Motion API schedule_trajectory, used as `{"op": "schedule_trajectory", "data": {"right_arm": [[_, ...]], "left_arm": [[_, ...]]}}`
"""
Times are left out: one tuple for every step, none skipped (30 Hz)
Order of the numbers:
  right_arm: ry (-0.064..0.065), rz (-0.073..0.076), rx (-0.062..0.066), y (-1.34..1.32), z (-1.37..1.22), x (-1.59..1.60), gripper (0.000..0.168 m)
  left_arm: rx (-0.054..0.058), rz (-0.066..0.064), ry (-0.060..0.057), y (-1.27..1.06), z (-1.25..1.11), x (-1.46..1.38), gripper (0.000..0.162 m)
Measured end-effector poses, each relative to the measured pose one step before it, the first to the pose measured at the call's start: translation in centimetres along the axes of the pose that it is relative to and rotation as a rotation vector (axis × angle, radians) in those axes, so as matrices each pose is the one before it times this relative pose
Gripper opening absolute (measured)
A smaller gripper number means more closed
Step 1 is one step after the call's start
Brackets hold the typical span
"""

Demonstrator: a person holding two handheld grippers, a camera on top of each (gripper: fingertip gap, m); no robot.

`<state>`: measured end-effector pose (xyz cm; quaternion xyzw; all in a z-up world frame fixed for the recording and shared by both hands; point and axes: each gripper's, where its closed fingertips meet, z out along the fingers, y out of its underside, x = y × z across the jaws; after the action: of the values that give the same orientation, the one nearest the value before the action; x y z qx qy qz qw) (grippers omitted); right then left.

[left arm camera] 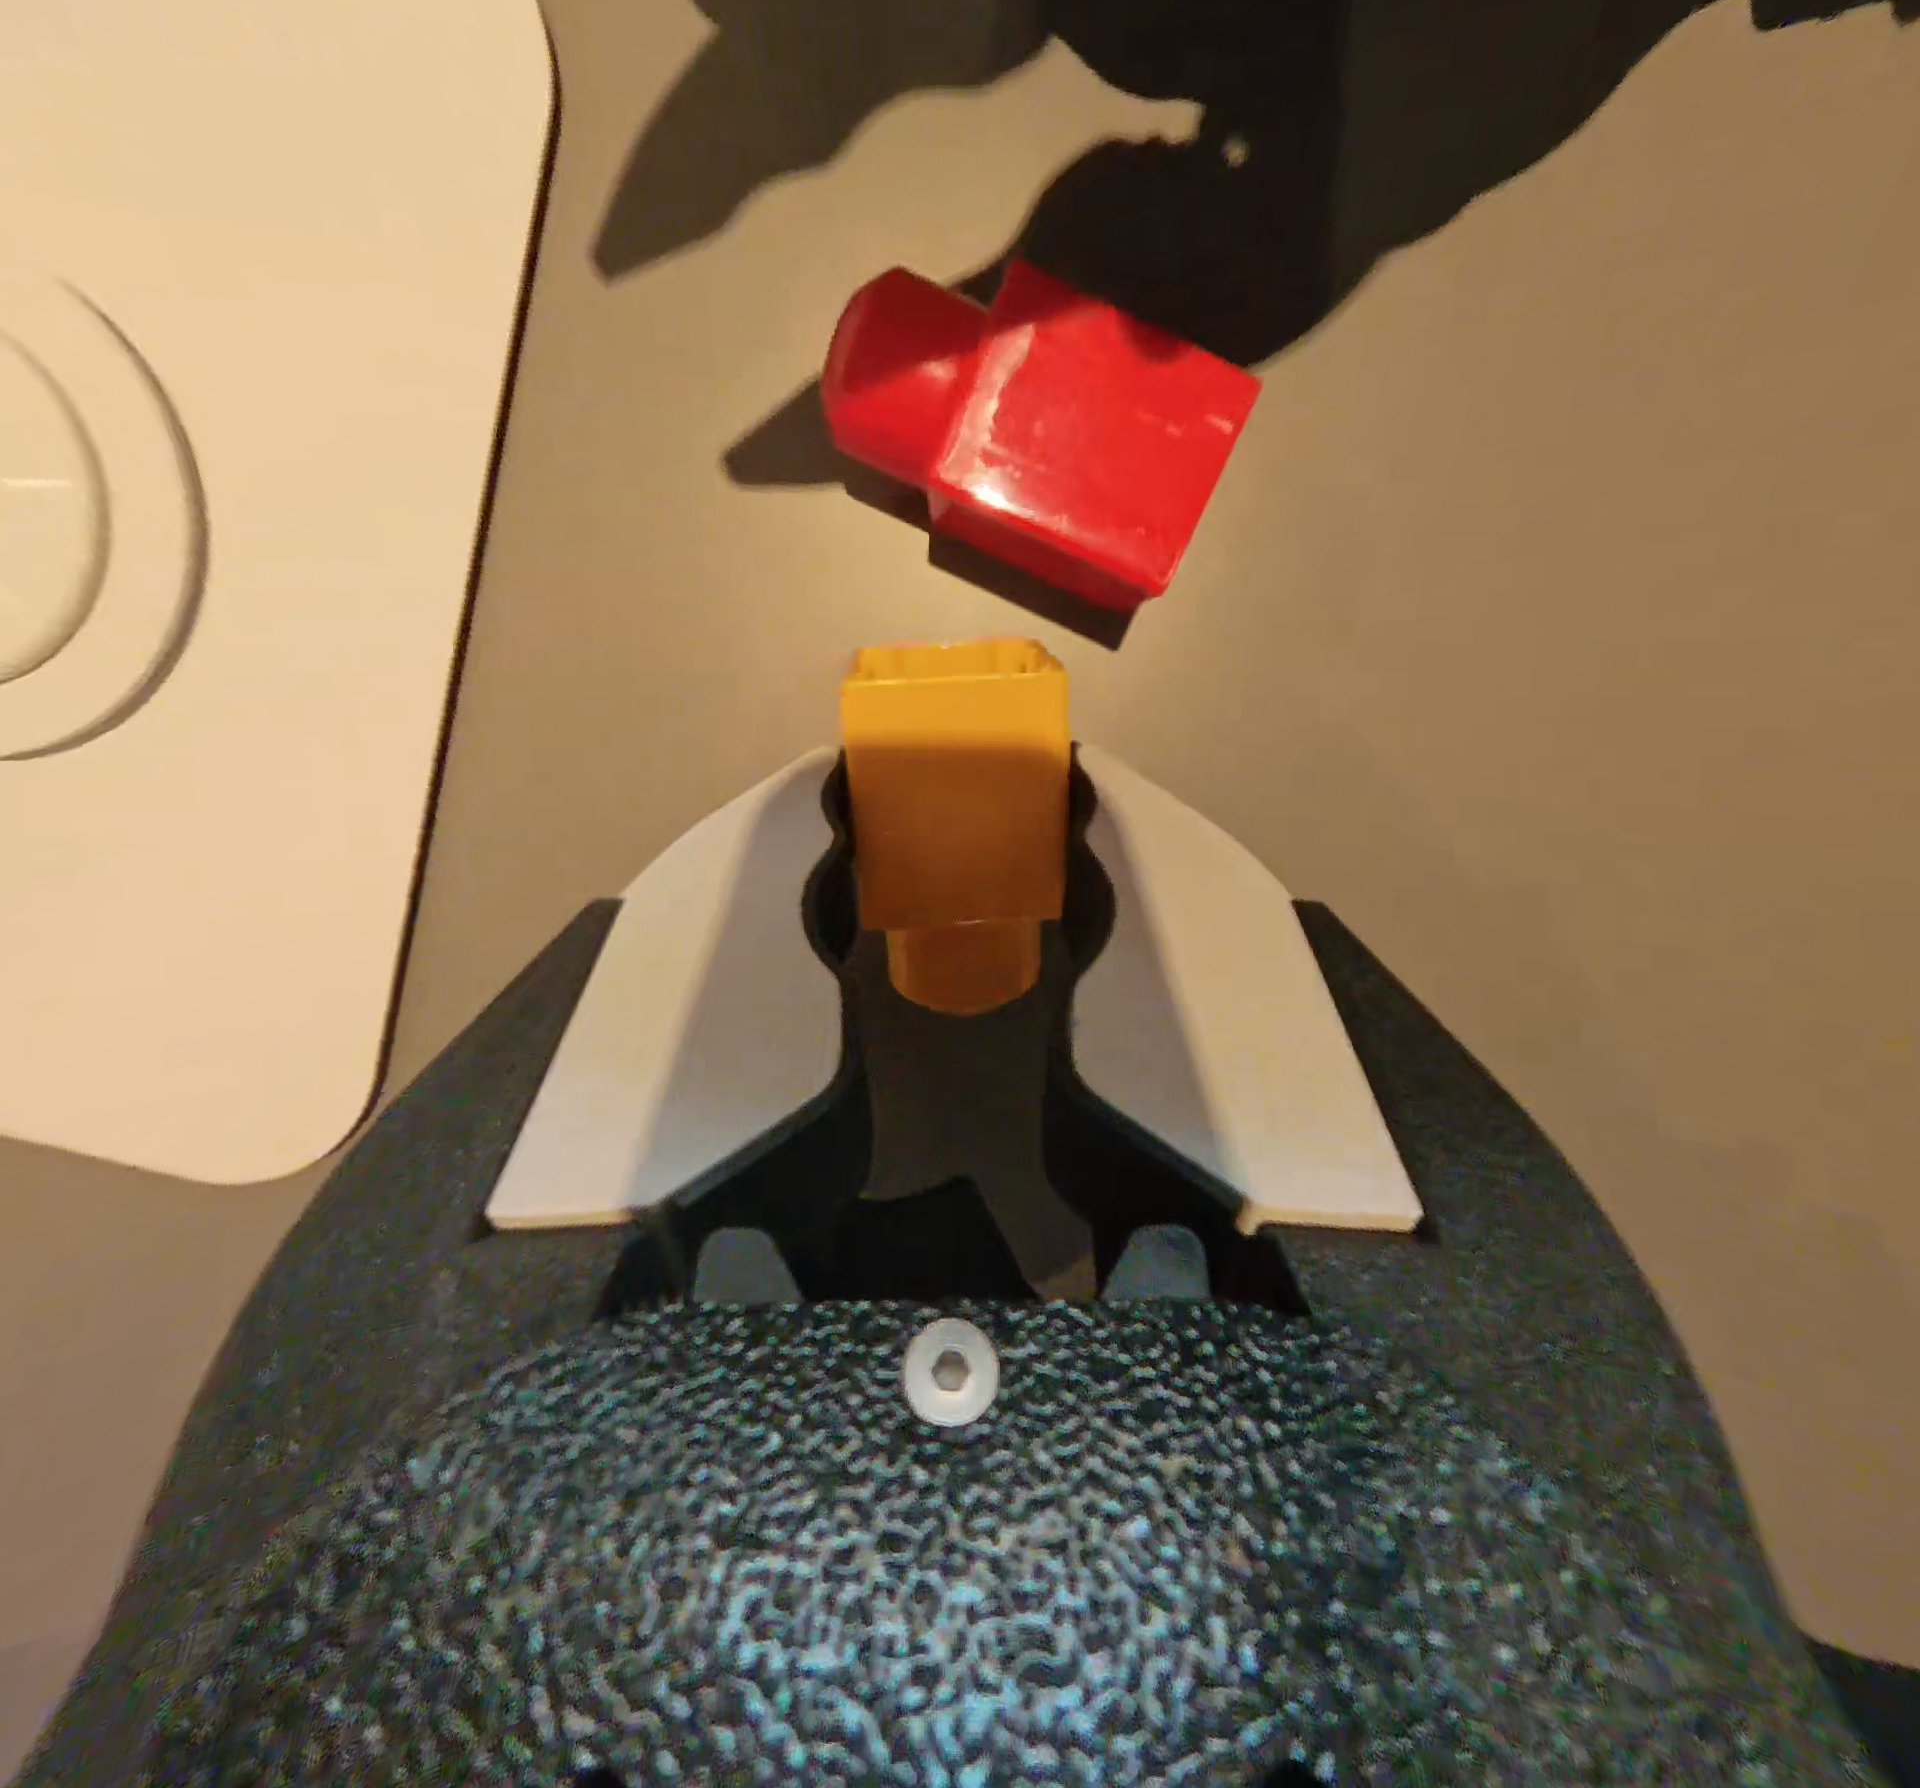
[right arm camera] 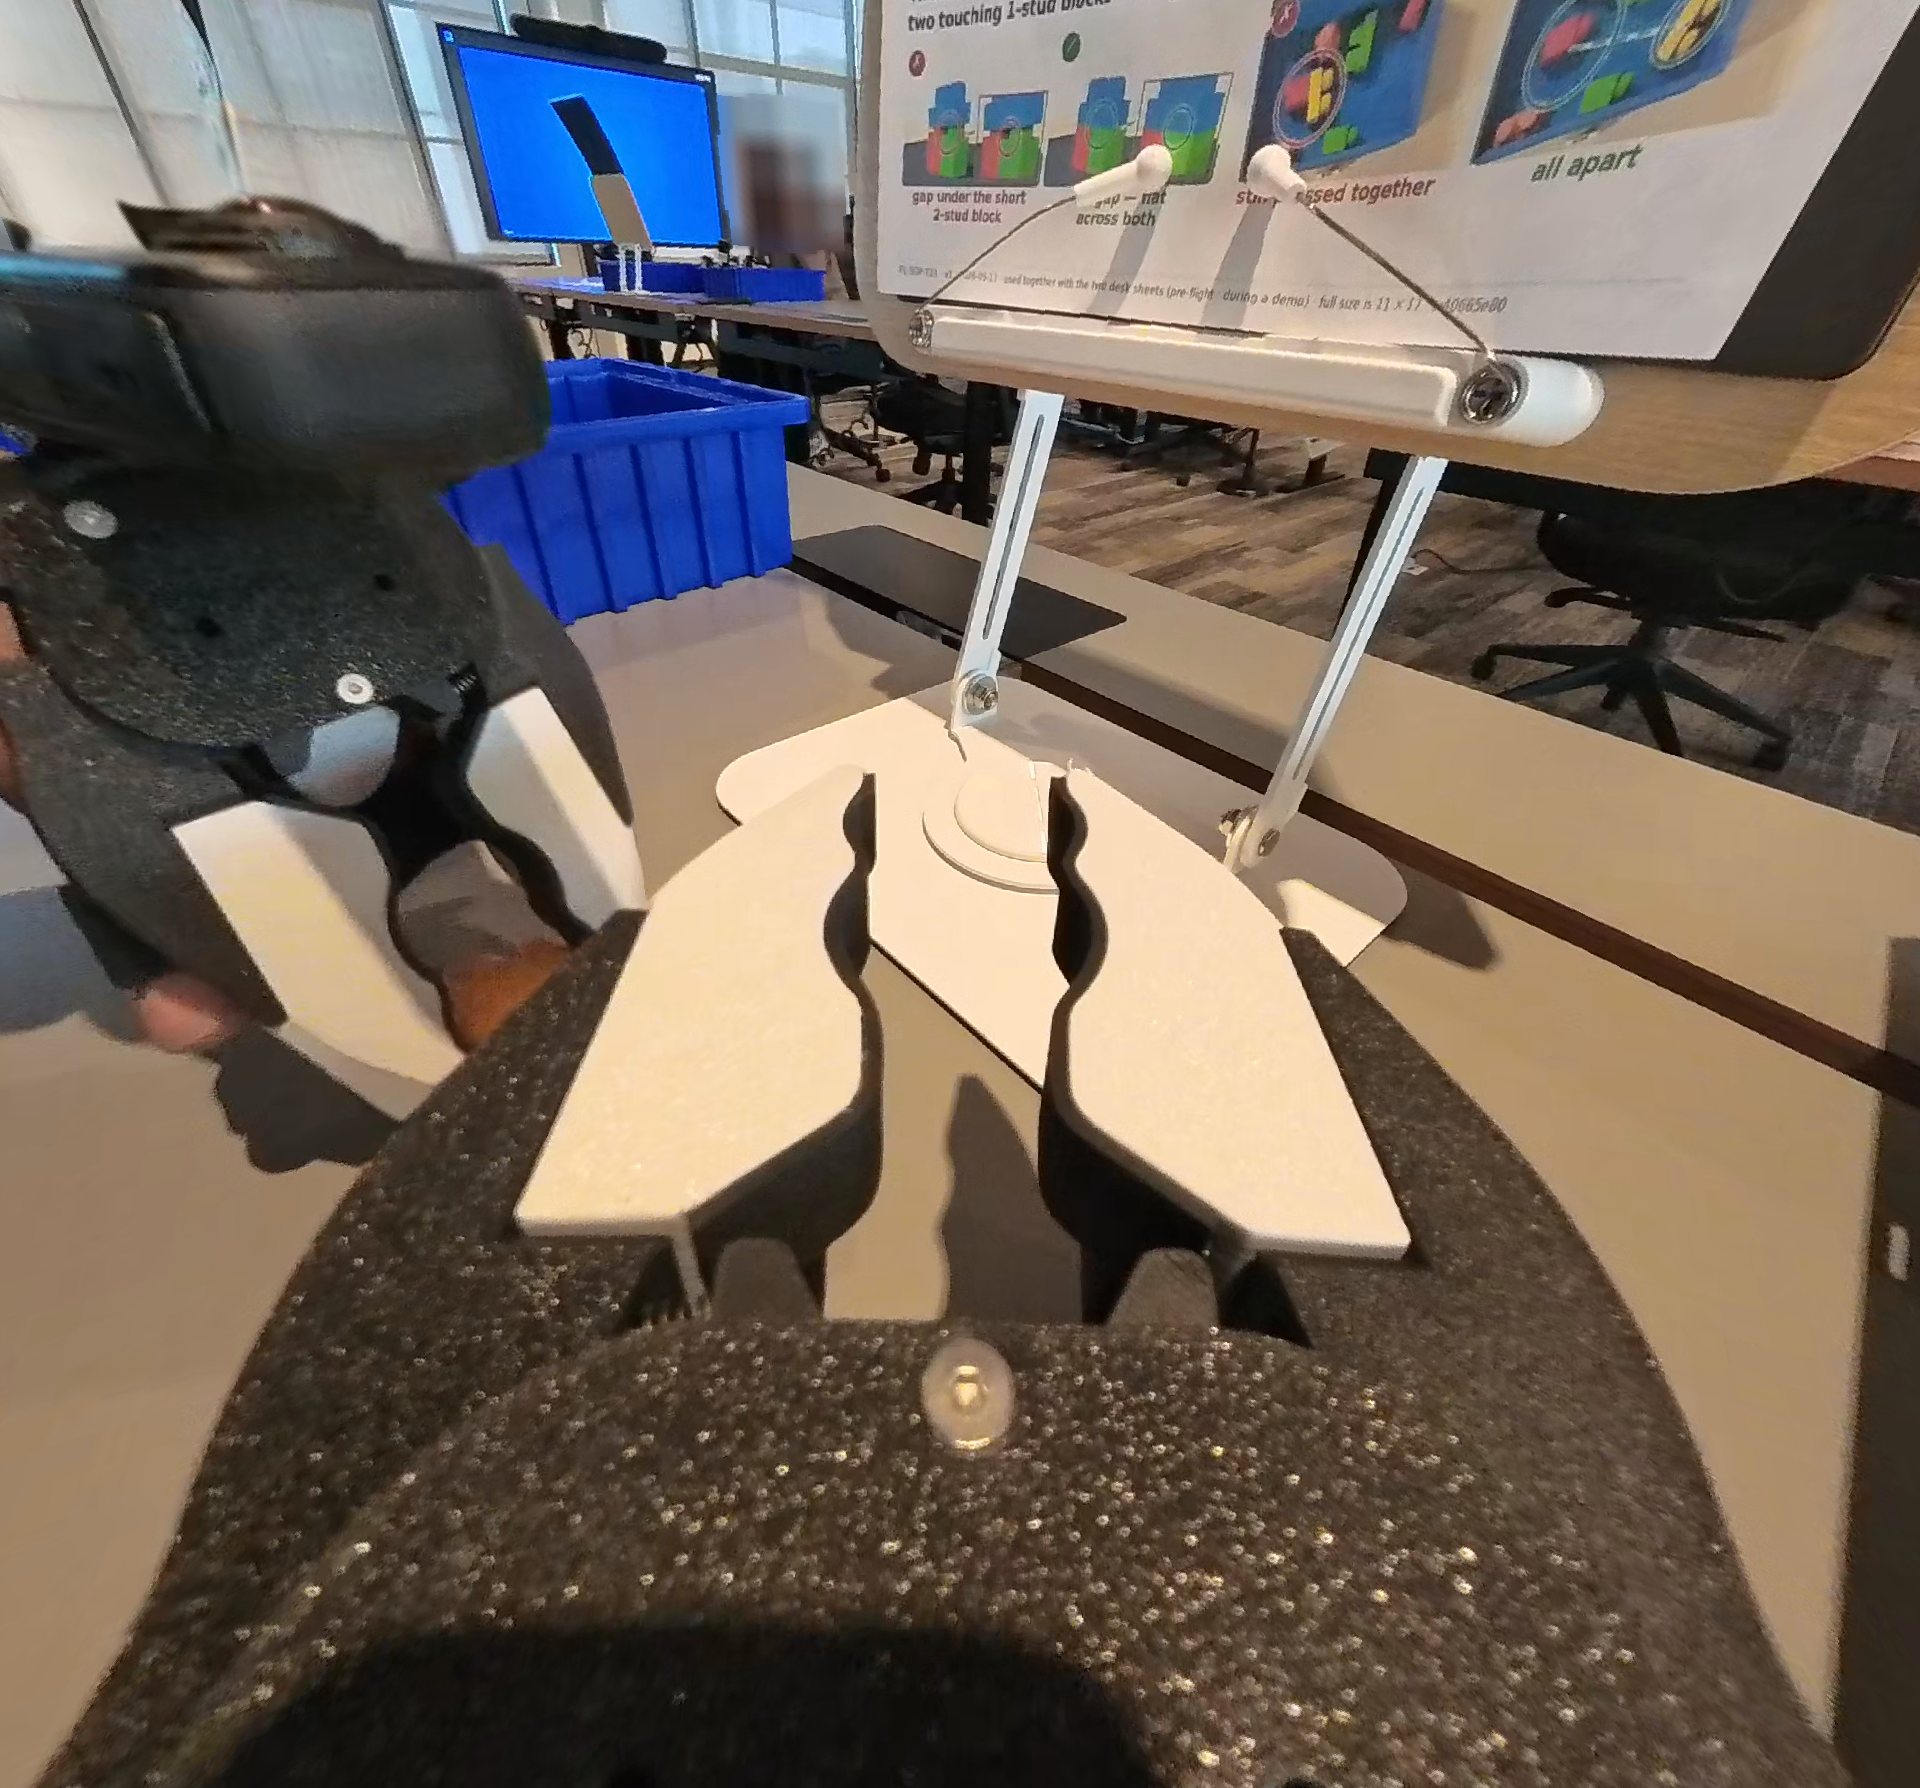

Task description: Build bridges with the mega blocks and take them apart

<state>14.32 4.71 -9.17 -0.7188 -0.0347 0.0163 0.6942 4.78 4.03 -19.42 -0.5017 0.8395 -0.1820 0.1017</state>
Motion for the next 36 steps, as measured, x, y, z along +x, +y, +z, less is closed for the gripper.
{"op": "schedule_trajectory", "data": {"right_arm": [[-0.0001, 0.0003, -0.0003, 0.004, -0.002, -0.003, 0.032], [-0.0007, -0.0001, -0.0008, 0.01, 0.004, -0.008, 0.032], [-0.0006, -0.0001, -0.0005, 0.006, 0.007, -0.017, 0.031], [-0.0003, 0.0002, -0.0005, 0.007, 0.006, 0.005, 0.032], [-0.0009, 0.0003, -0.0011, 0.013, 0.012, -0.012, 0.032], [-0.0017, 0.0001, -0.001, 0.013, 0.012, -0.011, 0.032], [-0.0012, 0.0007, -0.0013, 0.016, 0.02, -0.008, 0.032], [-0.0002, 0.0012, -0.0011, 0.014, 0.01, 0.011, 0.032], [0.0002, 0.0007, 0.0, 0.0, -0.001, 0.008, 0.032], [0.0002, 0.0003, 0.0004, -0.004, -0.008, 0.01, 0.032], [0.0001, 0.0, 0.0001, -0.002, 0.001, 0.001, 0.032], [0.0001, -0.0005, -0.0002, 0.002, -0.001, -0.005, 0.032], [-0.0001, -0.0007, -0.0003, 0.004, 0.008, -0.005, 0.032], [-0.0003, -0.0006, -0.0001, 0.001, 0.0, -0.009, 0.032], [0.0, 0.0, 0.0006, -0.007, -0.016, -0.001, 0.031], [-0.0001, 0.0008, 0.0012, -0.014, -0.013, 0.012, 0.031], [-0.0002, 0.0017, 0.0012, -0.015, -0.013, 0.014, 0.032], [-0.0003, 0.0021, 0.0009, -0.01, -0.007, 0.02, 0.032], [-0.0004, 0.002, 0.001, -0.011, -0.016, 0.018, 0.032], [-0.0001, 0.0016, 0.0011, -0.013, -0.015, 0.016, 0.032], [0.0001, 0.0009, 0.0006, -0.007, -0.007, 0.014, 0.032], [0.0001, 0.0002, 0.0004, -0.004, -0.008, 0.009, 0.032], [-0.0001, -0.0002, 0.0007, 0.002, -0.004, -0.011, 0.032], [0.0002, -0.0003, 0.001, -0.012, -0.023, 0.002, 0.032], [0.0003, -0.0001, 0.0009, -0.011, -0.014, 0.002, 0.032], [0.0001, 0.0003, 0.0005, -0.006, -0.016, -0.002, 0.032], [0.0002, 0.0004, 0.0008, -0.009, -0.015, 0.009, 0.032], [0.0006, 0.0005, 0.0013, -0.016, -0.012, 0.013, 0.032], [0.0009, 0.0005, 0.0014, -0.017, -0.021, 0.016, 0.032], [0.0006, 0.0001, 0.0013, -0.016, -0.011, 0.006, 0.032], [0.0008, -0.0002, 0.0008, -0.01, -0.004, 0.012, 0.032], [0.0009, -0.0004, 0.0, 0.0, -0.009, 0.004, 0.032], [0.0009, -0.0006, -0.0003, 0.003, 0.009, -0.004, 0.032], [0.002, -0.0009, -0.0002, 0.003, 0.0, 0.013, 0.032], [0.0021, -0.0016, -0.0004, 0.005, -0.001, 0.008, 0.032], [0.0008, -0.0022, -0.0004, 0.004, 0.01, -0.013, 0.032]], "left_arm": [[0.01, -0.0049, 0.0086, -0.109, 0.169, 0.078, 0.037], [0.0177, -0.0085, 0.0057, -0.16, 0.111, 0.047, 0.037], [0.0154, -0.006, 0.005, -0.099, 0.101, 0.054, 0.037], [0.0126, -0.0026, 0.0019, -0.058, 0.091, 0.034, 0.037], [0.0087, 0.0018, 0.0016, 0.005, 0.048, 0.054, 0.038], [0.0087, 0.0048, 0.0041, 0.02, -0.027, 0.105, 0.039], [0.01, -0.0014, 0.0069, 0.048, -0.059, 0.117, 0.04], [0.0164, -0.0074, 0.0055, -0.024, -0.062, 0.059, 0.041], [0.0228, -0.0079, 0.0026, -0.097, -0.088, 0.005, 0.048], [0.0247, -0.0042, 0.0055, -0.115, -0.146, 0.022, 0.052], [0.0253, -0.0065, -0.0008, -0.144, -0.177, -0.073, 0.059], [0.0212, -0.0111, -0.0055, -0.135, -0.193, -0.181, 0.07], [0.019, -0.0096, -0.0037, -0.123, -0.181, -0.172, 0.075], [0.0214, -0.0043, -0.0021, -0.142, -0.176, -0.146, 0.078], [0.0259, -0.0035, -0.0074, -0.244, -0.171, -0.214, 0.085], [0.0257, -0.0059, -0.0087, -0.259, -0.184, -0.262, 0.09], [0.0274, -0.0046, -0.0093, -0.318, -0.231, -0.293, 0.093], [0.0339, -0.001, -0.0118, -0.411, -0.27, -0.335, 0.093], [0.0406, 0.0031, -0.0142, -0.511, -0.297, -0.373, 0.092], [0.0455, 0.01, -0.0151, -0.569, -0.306, -0.385, 0.092], [0.0476, 0.0108, -0.0184, -0.57, -0.293, -0.429, 0.091], [0.0476, 0.0101, -0.0217, -0.539, -0.272, -0.524, 0.09], [0.0496, 0.0142, -0.0252, -0.536, -0.273, -0.56, 0.09], [0.0525, 0.0183, -0.0322, -0.529, -0.284, -0.657, 0.089], [0.051, 0.016, -0.0331, -0.461, -0.311, -0.689, 0.087], [0.0479, 0.0065, -0.0301, -0.414, -0.343, -0.667, 0.085], [0.046, -0.003, -0.0253, -0.421, -0.373, -0.639, 0.082], [0.0427, -0.0071, -0.0279, -0.417, -0.405, -0.725, 0.079], [0.0382, -0.0119, -0.0346, -0.355, -0.415, -0.859, 0.077], [0.0294, -0.0158, -0.0328, -0.273, -0.395, -0.865, 0.076], [0.0231, -0.0167, -0.0275, -0.227, -0.381, -0.805, 0.074], [0.0168, -0.0133, -0.0232, -0.194, -0.364, -0.726, 0.073], [0.0117, -0.0079, -0.0205, -0.272, -0.401, -0.653, 0.072], [0.0088, -0.0042, -0.0226, -0.473, -0.494, -0.623, 0.071], [0.0134, -0.0022, -0.0177, -0.791, -0.619, -0.511, 0.07], [0.0153, -0.004, -0.0145, -0.98, -0.726, -0.448, 0.069]]}}
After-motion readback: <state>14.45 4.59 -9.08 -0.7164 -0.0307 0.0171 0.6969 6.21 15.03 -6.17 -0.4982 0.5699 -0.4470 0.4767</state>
